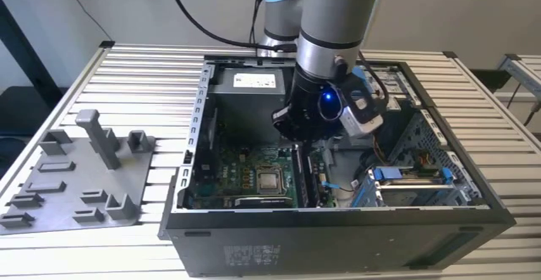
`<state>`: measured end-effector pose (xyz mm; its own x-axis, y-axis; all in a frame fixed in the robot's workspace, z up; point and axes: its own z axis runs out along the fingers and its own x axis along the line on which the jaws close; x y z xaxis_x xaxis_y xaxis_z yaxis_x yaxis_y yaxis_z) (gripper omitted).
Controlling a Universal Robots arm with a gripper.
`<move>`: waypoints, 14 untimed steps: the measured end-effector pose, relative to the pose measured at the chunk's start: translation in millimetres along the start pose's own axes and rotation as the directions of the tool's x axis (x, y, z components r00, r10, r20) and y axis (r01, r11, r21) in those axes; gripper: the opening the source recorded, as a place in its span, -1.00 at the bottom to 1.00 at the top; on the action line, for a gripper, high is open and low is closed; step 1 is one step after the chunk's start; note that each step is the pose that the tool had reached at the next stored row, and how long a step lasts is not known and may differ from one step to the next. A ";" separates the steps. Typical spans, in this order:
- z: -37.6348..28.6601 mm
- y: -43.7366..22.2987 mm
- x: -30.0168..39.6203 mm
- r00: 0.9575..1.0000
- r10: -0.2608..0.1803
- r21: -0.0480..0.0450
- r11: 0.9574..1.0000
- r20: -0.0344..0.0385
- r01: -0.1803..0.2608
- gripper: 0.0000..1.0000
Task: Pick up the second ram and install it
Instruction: 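Press down the second ram until it locks into place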
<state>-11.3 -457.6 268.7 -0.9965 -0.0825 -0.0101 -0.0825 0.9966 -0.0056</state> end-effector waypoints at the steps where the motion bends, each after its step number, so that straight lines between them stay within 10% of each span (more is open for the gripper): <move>1: 0.0 0.0 0.0 1.000 -0.018 0.000 1.000 0.000 0.018 -0.79; 7: 0.1 0.0 0.0 0.992 -0.127 -0.001 0.992 0.001 0.127 -0.79; 14: 0.1 0.0 0.0 0.968 -0.252 -0.001 0.968 0.005 0.252 -0.79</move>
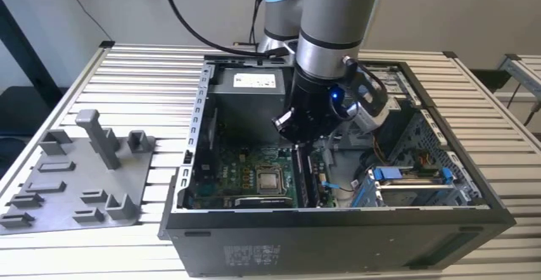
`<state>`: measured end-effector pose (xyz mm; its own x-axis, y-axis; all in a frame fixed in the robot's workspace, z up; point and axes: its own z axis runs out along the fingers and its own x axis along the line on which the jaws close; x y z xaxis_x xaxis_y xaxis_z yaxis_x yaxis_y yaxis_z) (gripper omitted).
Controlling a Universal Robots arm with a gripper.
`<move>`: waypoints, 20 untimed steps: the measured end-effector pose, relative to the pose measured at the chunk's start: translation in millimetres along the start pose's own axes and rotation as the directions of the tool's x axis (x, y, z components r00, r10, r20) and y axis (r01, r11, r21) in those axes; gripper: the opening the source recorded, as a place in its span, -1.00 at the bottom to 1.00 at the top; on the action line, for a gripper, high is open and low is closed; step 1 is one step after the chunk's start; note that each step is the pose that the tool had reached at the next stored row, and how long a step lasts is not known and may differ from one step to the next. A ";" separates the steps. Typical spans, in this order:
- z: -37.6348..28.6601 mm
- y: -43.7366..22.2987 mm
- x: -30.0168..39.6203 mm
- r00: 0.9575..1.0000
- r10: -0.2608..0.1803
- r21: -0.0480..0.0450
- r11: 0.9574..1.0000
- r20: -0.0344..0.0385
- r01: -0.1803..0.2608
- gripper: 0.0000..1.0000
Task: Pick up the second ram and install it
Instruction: 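Press down the second ram until it locks into place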
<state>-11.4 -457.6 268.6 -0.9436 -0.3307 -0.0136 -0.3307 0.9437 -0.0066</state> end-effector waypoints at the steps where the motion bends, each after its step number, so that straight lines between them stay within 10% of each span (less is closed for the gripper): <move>1: 0.0 0.0 0.0 1.000 -0.018 0.000 1.000 0.000 0.018 -0.79; 11: 0.9 0.0 0.1 0.980 -0.199 -0.002 0.980 0.002 0.199 -0.79; 20: 2.4 0.0 0.0 0.934 -0.356 -0.004 0.934 0.004 0.356 -0.79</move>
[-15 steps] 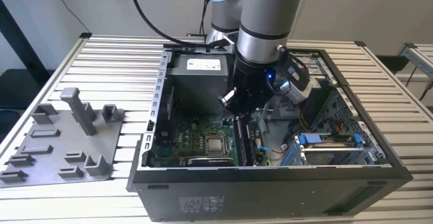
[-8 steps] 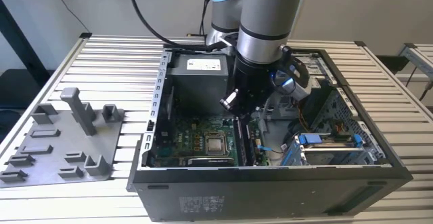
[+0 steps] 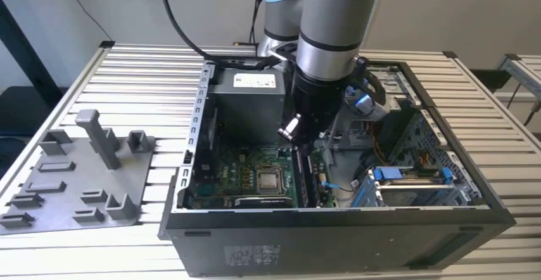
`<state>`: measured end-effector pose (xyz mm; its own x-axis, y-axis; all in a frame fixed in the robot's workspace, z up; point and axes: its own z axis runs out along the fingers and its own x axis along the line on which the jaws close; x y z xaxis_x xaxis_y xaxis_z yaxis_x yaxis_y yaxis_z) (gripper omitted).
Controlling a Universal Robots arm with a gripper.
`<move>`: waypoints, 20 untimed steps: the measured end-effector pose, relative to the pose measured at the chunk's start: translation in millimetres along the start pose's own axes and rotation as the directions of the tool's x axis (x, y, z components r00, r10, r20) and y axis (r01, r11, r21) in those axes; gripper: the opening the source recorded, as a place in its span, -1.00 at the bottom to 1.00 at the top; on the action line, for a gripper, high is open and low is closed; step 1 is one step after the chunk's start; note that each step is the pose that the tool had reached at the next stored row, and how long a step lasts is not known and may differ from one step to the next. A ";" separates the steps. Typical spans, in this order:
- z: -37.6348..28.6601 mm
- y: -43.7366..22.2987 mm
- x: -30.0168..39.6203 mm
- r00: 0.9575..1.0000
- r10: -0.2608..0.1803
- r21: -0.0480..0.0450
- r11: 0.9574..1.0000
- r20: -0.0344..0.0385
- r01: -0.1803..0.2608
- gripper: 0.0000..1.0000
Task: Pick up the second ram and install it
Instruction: 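Press down the second ram until it locks into place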
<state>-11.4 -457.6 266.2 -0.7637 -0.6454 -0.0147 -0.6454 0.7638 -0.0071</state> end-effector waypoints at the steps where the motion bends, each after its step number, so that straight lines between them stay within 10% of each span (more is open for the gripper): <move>1: 0.2 0.0 0.0 1.000 -0.017 0.000 1.000 0.000 0.017 -0.79; 7: 1.5 0.0 0.0 0.992 -0.126 0.000 0.992 0.002 0.126 -0.79; 12: 2.4 0.0 0.0 0.977 -0.215 0.000 0.977 0.005 0.215 -0.79; 20: 4.7 0.1 0.1 0.930 -0.368 0.000 0.930 0.008 0.368 -0.79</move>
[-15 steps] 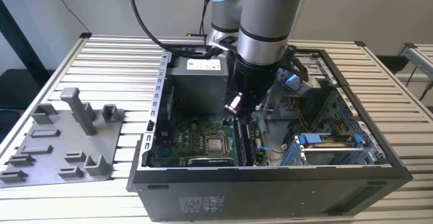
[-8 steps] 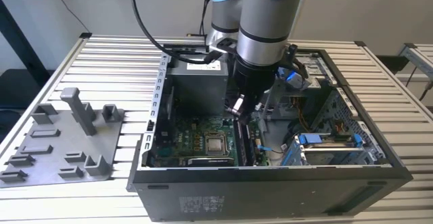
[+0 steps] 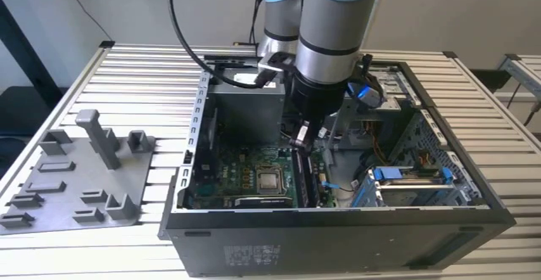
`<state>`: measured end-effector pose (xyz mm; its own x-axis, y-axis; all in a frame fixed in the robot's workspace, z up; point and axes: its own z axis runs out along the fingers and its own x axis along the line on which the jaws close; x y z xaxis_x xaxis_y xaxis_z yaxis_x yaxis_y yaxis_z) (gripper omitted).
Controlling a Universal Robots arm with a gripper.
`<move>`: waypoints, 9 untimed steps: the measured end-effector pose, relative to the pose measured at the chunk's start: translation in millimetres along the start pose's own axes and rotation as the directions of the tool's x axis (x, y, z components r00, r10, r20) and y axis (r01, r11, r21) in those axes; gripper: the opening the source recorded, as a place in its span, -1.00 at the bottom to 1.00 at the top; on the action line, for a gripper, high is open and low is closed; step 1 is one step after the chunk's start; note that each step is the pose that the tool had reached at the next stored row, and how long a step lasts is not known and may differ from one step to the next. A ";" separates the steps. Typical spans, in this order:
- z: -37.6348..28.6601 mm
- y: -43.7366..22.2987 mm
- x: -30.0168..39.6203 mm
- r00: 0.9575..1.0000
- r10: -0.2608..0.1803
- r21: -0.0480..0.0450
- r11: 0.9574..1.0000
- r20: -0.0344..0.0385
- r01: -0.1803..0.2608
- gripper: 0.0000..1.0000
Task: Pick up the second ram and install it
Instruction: 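Press down the second ram until it locks into place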
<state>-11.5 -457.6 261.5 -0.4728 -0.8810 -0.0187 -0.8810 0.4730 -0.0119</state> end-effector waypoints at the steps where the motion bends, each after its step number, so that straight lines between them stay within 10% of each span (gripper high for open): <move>1: 0.3 0.0 0.0 1.000 -0.018 0.000 1.000 0.000 0.018 -0.79; 9: 3.7 0.0 0.1 0.986 -0.164 -0.003 0.986 0.002 0.164 -0.79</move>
<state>-11.4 -457.6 257.8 -0.3218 -0.9466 -0.0186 -0.9466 0.3221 -0.0120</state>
